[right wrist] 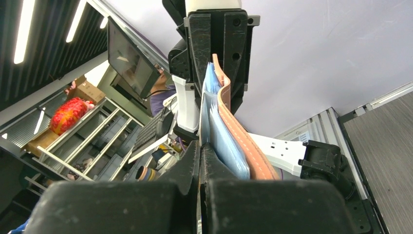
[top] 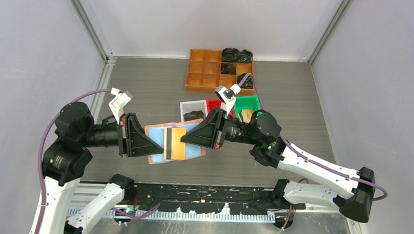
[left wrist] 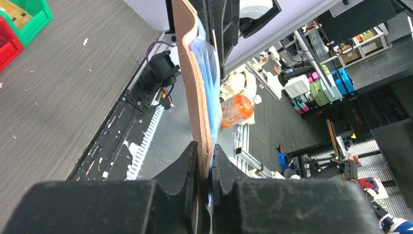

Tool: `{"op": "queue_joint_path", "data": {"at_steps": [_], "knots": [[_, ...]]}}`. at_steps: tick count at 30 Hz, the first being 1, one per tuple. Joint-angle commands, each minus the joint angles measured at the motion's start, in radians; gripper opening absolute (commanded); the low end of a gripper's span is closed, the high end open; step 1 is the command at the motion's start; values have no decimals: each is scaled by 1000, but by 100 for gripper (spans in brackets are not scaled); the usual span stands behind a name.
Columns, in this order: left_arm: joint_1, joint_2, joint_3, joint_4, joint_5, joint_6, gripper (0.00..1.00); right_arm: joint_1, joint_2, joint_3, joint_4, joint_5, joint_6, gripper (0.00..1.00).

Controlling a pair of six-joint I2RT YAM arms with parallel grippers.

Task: Take the credit cards out of the card holder
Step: Remove the credit card from the card holder, then place the credit card in the storage box.

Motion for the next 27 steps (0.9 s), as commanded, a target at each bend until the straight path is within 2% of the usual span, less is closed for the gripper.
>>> {"op": "queue_joint_path", "data": {"at_steps": [1, 6, 10, 16, 22, 27], "knots": [[0, 1, 28, 34, 11, 20, 7, -7, 8, 21, 75, -16, 25, 1], [0, 1, 54, -55, -12, 121, 5, -117, -92, 56, -158, -3, -46, 1], [0, 0, 74, -101, -29, 180, 4, -225, -170, 119, -453, 24, -167, 1], [1, -3, 84, -141, -37, 244, 3, -335, -165, 242, -829, 77, -318, 1], [0, -13, 111, -186, -35, 330, 2, -393, -95, 333, -1119, 325, -503, 1], [0, -51, 105, -171, -30, 387, 0, -453, -12, 365, -1249, 540, -616, 1]]}}
